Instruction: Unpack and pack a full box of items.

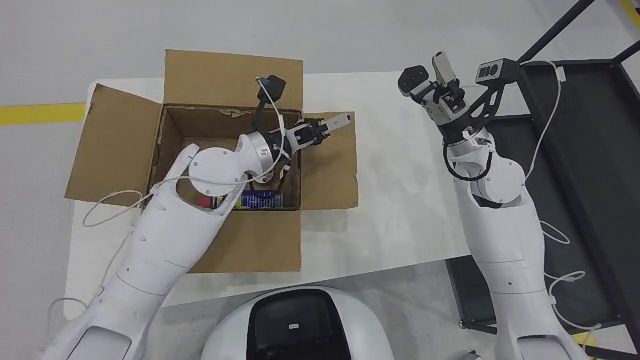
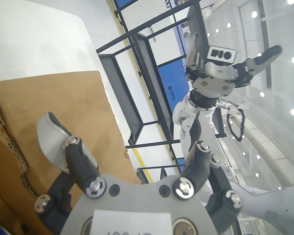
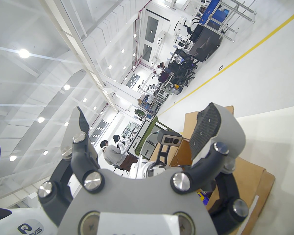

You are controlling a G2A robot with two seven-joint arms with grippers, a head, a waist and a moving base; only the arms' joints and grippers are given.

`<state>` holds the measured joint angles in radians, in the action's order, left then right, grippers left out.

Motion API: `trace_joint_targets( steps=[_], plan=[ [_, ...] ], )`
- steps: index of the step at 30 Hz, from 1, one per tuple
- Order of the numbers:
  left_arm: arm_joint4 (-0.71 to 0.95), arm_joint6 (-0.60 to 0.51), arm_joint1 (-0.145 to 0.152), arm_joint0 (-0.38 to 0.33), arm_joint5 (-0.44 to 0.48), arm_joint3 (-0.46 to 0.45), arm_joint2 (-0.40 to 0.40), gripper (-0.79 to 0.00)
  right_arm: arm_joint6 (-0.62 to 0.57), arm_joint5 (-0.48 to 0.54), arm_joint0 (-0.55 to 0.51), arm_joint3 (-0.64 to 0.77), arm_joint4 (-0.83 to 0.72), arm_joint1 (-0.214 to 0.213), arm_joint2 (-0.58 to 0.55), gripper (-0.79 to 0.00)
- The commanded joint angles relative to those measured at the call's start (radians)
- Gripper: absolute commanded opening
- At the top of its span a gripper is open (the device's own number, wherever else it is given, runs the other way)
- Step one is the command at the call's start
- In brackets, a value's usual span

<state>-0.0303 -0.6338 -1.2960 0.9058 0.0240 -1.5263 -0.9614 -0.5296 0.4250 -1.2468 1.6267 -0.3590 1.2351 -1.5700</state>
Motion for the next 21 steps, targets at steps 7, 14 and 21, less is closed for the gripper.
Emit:
trace_joint_targets(
  steps=[7, 14, 21],
  plan=[
    [-0.005, -0.051, 0.052, 0.157, 0.023, -0.173, -0.221, 0.0, 0.0, 0.0, 0.0, 0.0, 0.0, 0.0, 0.0, 0.0],
    [0.025, -0.058, 0.093, 0.34, 0.07, -0.355, -0.485, 0.0, -0.035, -0.053, -0.002, 0.036, 0.081, -0.003, 0.031, 0.0],
    [0.098, -0.026, 0.113, 0.495, 0.131, -0.406, -0.703, 0.0, -0.144, -0.246, 0.04, 0.142, 0.365, -0.013, 0.14, 0.0]
  ],
)
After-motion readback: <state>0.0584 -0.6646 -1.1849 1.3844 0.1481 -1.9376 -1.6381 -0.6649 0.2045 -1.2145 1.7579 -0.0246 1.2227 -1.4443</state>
